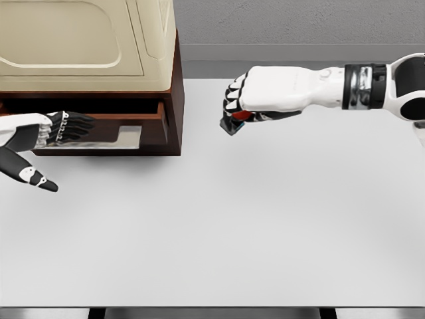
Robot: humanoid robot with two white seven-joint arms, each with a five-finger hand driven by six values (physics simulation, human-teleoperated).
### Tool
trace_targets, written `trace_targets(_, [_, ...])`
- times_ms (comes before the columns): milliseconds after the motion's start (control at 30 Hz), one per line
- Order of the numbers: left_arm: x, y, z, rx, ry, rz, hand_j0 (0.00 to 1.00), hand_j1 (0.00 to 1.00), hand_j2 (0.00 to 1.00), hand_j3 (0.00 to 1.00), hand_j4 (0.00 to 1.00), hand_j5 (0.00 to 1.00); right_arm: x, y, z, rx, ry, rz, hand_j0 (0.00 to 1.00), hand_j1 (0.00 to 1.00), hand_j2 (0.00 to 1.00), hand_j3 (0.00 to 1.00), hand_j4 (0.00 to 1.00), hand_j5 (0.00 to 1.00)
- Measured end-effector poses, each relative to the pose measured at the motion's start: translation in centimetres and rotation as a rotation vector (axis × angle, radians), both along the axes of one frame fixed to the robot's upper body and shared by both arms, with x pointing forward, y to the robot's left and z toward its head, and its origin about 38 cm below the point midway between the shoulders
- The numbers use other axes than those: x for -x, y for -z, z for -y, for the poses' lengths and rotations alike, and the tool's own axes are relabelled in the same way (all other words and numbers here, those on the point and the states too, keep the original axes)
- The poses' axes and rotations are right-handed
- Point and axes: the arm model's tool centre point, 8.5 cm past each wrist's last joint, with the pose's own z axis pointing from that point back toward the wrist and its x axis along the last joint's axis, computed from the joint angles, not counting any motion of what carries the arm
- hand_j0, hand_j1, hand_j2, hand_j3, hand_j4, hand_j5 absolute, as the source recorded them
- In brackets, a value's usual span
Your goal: Open the cabinet drawer with left arm, and place a switch into the drawer with right arm
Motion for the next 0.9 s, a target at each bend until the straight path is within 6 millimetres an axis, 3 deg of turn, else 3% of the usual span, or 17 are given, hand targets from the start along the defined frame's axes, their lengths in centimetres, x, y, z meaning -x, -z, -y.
trace_targets(567, [0.5, 0.2, -2.1, -0.131, -0.037, 0.028, 1.00, 1.00, 1.00, 1.00, 1.00, 1.00, 0.3, -1.2, -2.5, -0.020, -0.061, 0.025, 0.47, 0.47, 0.47, 0.47, 0.47, 0.47])
trace_targets(900, [0.2, 0.1, -2.2, -0.164, -0.030, 0.057, 1.00, 1.00, 1.00, 1.00, 1.00, 1.00, 0.7, -2.1, -3.2, -0.026, -0.087, 0.046, 0.47, 0.47, 0.47, 0.47, 0.47, 0.47])
